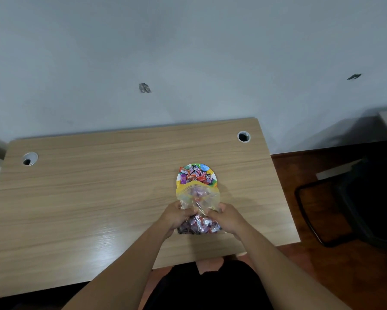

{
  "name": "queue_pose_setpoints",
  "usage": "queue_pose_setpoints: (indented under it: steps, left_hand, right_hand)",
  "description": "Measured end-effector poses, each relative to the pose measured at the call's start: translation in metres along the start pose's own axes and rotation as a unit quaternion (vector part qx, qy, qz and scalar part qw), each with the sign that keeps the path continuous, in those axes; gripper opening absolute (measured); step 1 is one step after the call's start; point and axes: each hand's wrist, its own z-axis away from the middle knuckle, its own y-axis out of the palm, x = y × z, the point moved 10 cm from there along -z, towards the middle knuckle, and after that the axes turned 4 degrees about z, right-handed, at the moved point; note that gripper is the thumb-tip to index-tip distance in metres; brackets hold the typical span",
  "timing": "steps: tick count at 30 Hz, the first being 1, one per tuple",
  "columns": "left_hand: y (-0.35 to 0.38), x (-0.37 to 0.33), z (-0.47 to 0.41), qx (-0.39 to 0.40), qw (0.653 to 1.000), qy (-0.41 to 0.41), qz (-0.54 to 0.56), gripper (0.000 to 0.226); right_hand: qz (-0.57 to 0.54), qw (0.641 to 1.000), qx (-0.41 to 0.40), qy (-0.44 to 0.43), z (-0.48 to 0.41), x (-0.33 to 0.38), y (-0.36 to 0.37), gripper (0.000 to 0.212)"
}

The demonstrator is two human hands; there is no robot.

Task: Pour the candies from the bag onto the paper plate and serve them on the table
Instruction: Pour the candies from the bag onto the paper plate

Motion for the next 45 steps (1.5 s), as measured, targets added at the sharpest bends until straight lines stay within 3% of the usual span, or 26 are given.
queue_pose_setpoints:
  steps: [5,7,12,17,21,25,29,32,36,40,45]
  left_hand:
    - [0.004,0.0,0.0,0.022,0.999,-0.012,0.026,0.045]
    - [0.006,-0.003,-0.001,0.033,0.998,-0.009,0.05,0.051]
    - [0.006,-0.006,-0.001,0.046,0.996,0.005,0.072,0.044]
    - [-0.003,-0.002,-0.005,-0.006,0.996,-0.007,0.09,0.035]
    - [-0.007,-0.004,-0.005,-0.015,0.996,-0.008,0.086,0.058]
    - [0.005,-0.006,-0.004,0.054,0.994,-0.03,0.095,0.068]
    - [0.016,-0.009,0.007,0.111,0.986,-0.051,0.116,0.027]
    - [0.012,-0.005,0.009,0.118,0.989,-0.051,0.077,0.009]
    - [0.004,0.002,0.006,0.118,0.991,-0.052,0.033,0.013]
    - [0.0,0.006,0.005,0.091,0.994,-0.057,0.008,0.011]
    - [-0.005,0.013,0.005,0.063,0.994,-0.082,0.044,0.011]
  right_hand:
    - [-0.018,1.0,0.002,0.003,0.003,0.002,-0.004,0.014]
    - [-0.028,1.0,0.004,0.005,0.001,0.0,-0.005,0.019]
    - [-0.015,1.0,0.013,0.017,-0.001,-0.003,-0.002,0.028]
    - [-0.004,1.0,0.007,0.024,-0.002,-0.003,-0.002,0.035]
    - [-0.004,1.0,0.004,0.019,-0.002,0.001,-0.001,0.031]
    - [-0.018,1.0,-0.005,0.01,-0.004,0.001,-0.005,0.029]
    - [-0.01,1.0,-0.009,0.011,-0.006,-0.004,-0.01,0.032]
    - [-0.013,1.0,-0.007,0.011,-0.004,-0.001,-0.011,0.035]
    - [-0.002,1.0,-0.006,0.016,-0.004,-0.003,-0.01,0.009]
    - [-0.013,1.0,-0.004,0.016,-0.005,-0.004,-0.006,0.038]
    - [-0.014,0.999,0.001,0.034,-0.005,-0.006,-0.003,0.031]
